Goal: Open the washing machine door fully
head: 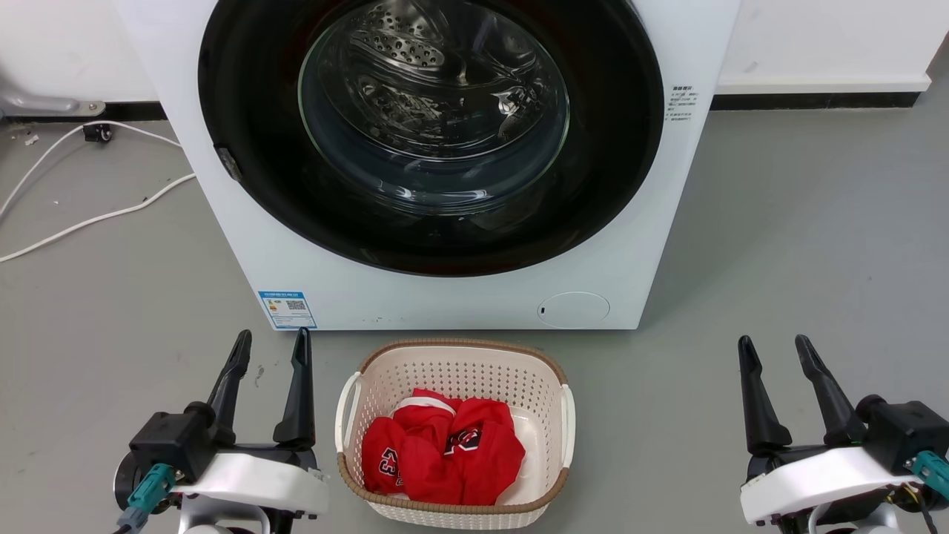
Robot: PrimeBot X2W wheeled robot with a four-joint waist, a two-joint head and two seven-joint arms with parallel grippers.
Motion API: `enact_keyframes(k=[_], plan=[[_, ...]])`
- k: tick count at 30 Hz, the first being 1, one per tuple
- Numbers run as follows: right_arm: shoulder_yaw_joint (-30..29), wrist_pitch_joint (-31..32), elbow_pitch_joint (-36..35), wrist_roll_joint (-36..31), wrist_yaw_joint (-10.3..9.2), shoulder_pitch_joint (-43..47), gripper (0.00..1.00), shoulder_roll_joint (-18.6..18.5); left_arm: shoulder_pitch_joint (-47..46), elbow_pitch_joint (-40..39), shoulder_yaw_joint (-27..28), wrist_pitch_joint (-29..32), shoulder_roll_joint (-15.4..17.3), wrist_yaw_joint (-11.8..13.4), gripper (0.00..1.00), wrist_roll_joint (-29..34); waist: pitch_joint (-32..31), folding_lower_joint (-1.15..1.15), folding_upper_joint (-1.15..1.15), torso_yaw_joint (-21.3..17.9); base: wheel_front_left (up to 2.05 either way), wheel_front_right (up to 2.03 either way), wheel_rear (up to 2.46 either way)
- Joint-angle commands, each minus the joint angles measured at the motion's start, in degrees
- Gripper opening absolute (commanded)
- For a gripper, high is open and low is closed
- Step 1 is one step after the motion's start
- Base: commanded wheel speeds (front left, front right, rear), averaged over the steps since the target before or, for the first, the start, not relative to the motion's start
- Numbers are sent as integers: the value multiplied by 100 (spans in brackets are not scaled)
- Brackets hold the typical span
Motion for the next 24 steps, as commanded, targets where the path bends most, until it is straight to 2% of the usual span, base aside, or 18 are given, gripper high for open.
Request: enact_keyframes(k=[1,24], plan=[[10,-51,-54,-155,0,36,100,17,10,-49,-21,-50,24,-13,100,167,2,0,0,0,0,0,0],[79,-192,3,-988,-1,69,100,30,65,-16,-44,-275,-24,-16,100,1106,16,0,0,2,0,0,0]])
